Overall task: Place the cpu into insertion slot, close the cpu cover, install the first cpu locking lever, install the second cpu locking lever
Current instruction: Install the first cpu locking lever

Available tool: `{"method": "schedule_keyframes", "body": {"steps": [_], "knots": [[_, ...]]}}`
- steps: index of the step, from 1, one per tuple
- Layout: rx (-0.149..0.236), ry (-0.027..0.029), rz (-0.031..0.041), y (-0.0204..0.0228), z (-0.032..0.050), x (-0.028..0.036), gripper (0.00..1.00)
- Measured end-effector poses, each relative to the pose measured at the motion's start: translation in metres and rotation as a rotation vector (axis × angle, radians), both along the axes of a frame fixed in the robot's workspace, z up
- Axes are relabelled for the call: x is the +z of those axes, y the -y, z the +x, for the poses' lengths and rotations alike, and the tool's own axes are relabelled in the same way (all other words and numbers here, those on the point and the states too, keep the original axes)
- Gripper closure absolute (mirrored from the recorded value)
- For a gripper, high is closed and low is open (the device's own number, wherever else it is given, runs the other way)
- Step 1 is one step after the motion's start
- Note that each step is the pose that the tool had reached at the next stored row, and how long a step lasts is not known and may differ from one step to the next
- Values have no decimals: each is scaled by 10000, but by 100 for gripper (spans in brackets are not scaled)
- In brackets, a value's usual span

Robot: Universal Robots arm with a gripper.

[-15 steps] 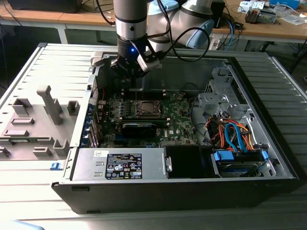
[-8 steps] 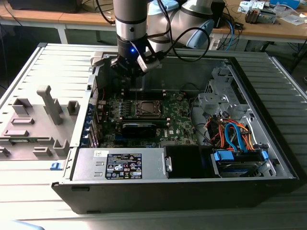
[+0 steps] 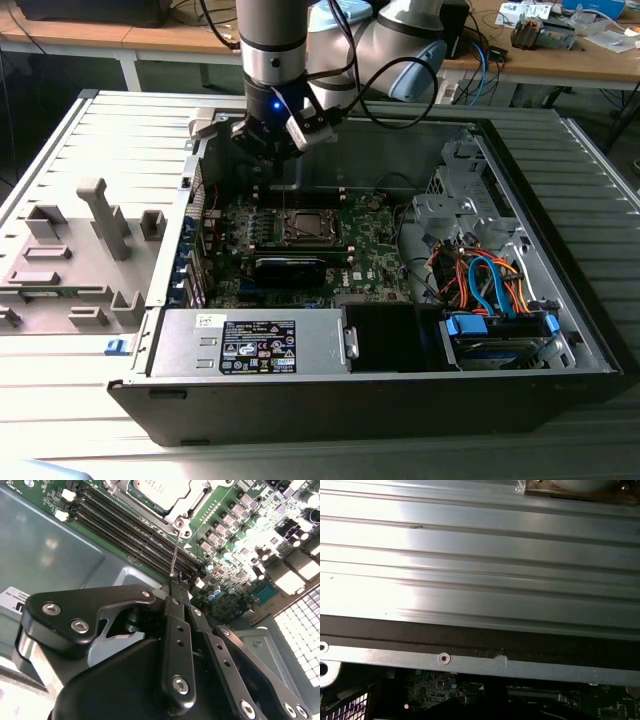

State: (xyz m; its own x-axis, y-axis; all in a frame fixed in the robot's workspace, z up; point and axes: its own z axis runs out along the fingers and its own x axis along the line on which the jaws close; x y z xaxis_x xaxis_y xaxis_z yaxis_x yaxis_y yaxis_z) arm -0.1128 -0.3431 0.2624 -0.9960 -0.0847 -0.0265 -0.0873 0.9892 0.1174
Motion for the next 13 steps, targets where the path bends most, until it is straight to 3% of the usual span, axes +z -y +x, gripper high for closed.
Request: {"method": "schedule_keyframes", "body": {"steps": [5, 13], "knots": [[1, 1, 72, 0, 1, 0, 89], [1, -3, 75, 0, 20, -3, 89]]}}
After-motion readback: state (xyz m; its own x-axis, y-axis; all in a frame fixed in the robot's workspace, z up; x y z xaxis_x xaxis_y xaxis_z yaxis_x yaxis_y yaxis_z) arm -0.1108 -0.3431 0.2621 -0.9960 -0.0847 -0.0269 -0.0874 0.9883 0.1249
